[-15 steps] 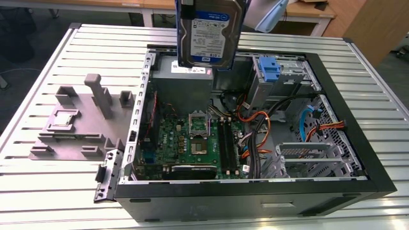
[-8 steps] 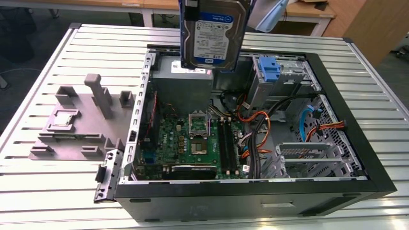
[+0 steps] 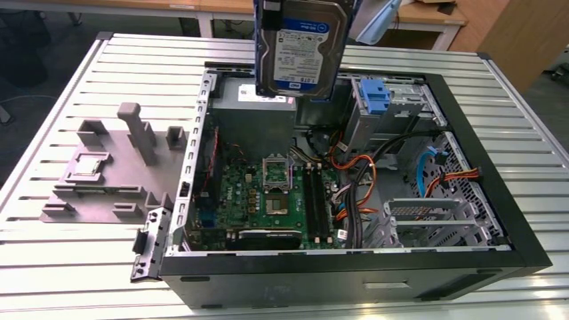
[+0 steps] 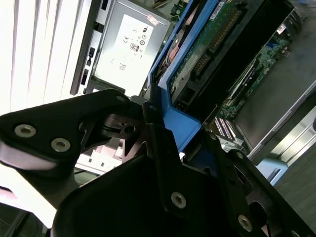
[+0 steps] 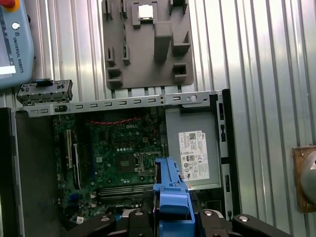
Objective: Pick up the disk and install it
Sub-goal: 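Pick up the disk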
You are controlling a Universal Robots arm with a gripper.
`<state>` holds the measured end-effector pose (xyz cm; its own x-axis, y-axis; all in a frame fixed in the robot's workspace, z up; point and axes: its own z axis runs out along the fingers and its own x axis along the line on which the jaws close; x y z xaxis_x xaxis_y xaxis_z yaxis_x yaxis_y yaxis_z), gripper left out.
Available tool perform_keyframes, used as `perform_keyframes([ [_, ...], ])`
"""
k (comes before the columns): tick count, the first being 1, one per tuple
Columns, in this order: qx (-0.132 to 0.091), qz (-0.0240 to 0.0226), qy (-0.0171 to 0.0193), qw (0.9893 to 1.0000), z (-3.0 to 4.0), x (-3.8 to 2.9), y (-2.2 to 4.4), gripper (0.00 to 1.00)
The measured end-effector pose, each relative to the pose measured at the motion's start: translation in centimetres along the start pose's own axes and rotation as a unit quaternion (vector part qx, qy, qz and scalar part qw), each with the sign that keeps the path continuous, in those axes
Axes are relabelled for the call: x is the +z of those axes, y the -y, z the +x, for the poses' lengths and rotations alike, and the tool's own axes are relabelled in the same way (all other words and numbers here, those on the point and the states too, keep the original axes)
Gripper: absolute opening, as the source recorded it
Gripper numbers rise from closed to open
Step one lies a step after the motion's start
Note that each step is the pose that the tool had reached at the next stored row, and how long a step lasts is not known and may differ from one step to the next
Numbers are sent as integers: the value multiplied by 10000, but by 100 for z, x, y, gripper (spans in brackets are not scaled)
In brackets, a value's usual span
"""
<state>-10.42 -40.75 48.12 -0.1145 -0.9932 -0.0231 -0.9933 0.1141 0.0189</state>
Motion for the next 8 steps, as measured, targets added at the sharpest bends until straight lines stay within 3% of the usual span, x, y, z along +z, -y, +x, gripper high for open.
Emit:
perform_keyframes([
  [8,-21,-5,-19,10000,47,4,7,37],
])
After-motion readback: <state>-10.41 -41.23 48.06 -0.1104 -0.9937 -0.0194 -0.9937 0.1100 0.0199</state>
